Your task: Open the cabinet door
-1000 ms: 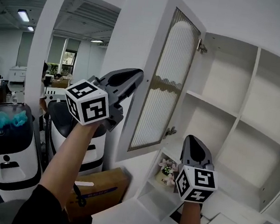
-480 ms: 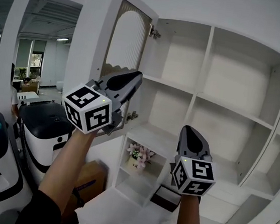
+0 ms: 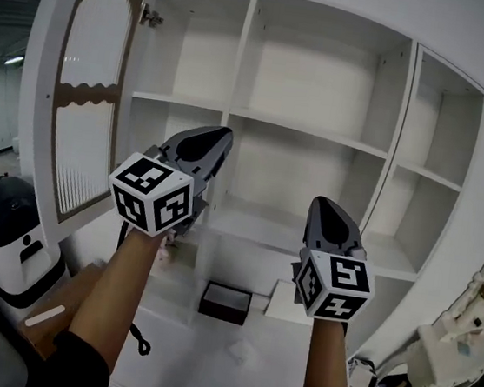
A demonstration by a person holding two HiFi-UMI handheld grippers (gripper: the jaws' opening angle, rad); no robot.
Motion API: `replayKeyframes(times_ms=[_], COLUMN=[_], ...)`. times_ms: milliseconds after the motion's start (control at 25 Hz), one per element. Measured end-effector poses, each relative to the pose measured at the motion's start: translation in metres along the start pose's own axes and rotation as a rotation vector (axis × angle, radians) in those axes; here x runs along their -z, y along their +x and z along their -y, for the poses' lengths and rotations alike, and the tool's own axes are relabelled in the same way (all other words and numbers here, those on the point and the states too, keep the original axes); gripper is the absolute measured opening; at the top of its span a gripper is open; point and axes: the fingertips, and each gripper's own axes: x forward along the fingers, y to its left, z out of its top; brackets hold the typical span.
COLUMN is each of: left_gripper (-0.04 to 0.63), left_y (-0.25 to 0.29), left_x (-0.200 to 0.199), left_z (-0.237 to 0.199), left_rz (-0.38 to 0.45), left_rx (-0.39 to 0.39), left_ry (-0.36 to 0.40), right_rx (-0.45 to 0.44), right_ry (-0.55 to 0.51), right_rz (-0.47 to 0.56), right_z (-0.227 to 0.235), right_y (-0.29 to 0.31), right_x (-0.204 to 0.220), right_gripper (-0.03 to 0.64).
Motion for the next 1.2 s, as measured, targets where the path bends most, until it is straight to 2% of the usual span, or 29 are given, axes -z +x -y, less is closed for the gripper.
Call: replayKeyframes(times_ms=[240,480,880,1200], left_gripper=[0.009,0.009,0.009,0.009], left_y=[0.047,0.056,0.049,0.031], left_x=[0.039,0.045,0.078,0.12], left_z=[0.063,0.076,0.078,0.077], left_rz=[0.011,0.017,-0.024,-0.105], left_rx=[0.103,0.127,0.129,0.093], left_ry=[-0.137,-0.148,-0.179,-0.183], right_rx=[0.127,0.174,0.162,0.133], right_ry=[-0.056,-0.088,-0.099,-0.08], right_rz=[-0.036,-0.05,-0.088,-0.131], right_z=[0.058,0.076,0.066,0.049], right_y=[-0.036,-0.049,-0.045,-0.042], right_x=[0.004,0.005,0.026,0.055], right_gripper=[0.021,0.021,0.021,0.021])
